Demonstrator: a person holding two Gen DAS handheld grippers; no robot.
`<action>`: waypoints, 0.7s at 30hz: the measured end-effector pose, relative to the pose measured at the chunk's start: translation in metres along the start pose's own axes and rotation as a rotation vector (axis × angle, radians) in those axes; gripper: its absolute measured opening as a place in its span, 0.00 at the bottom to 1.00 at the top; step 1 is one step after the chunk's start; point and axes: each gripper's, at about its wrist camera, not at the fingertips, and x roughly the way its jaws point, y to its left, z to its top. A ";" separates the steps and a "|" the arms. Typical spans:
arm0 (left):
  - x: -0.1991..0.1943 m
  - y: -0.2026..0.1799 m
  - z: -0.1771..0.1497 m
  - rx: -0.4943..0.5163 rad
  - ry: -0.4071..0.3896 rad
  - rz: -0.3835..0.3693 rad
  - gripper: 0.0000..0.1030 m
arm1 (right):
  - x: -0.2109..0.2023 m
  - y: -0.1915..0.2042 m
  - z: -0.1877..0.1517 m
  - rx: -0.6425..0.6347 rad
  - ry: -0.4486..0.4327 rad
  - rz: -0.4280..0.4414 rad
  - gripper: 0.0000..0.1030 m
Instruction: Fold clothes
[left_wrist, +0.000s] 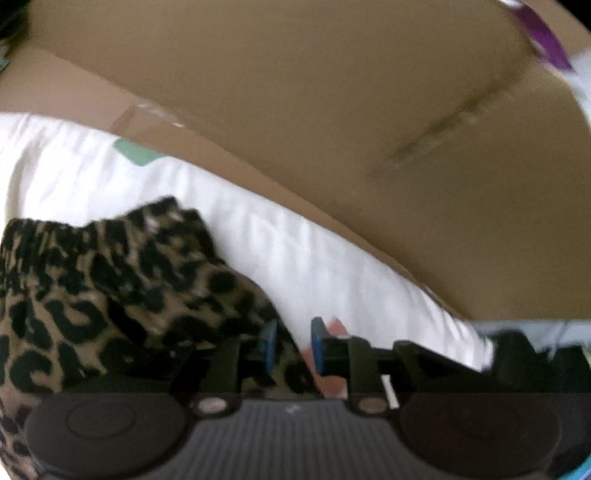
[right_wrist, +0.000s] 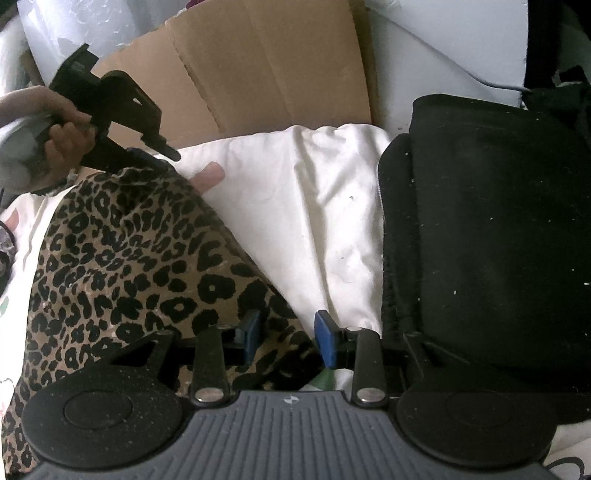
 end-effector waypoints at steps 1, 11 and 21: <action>-0.002 -0.004 -0.004 0.013 0.009 -0.005 0.19 | 0.000 0.000 0.000 0.002 0.000 0.000 0.38; 0.012 -0.020 -0.038 0.098 0.137 -0.007 0.19 | -0.001 -0.004 -0.003 0.021 0.001 0.003 0.37; 0.039 -0.022 -0.046 0.090 0.166 0.052 0.20 | -0.002 -0.007 -0.002 0.027 -0.004 0.009 0.29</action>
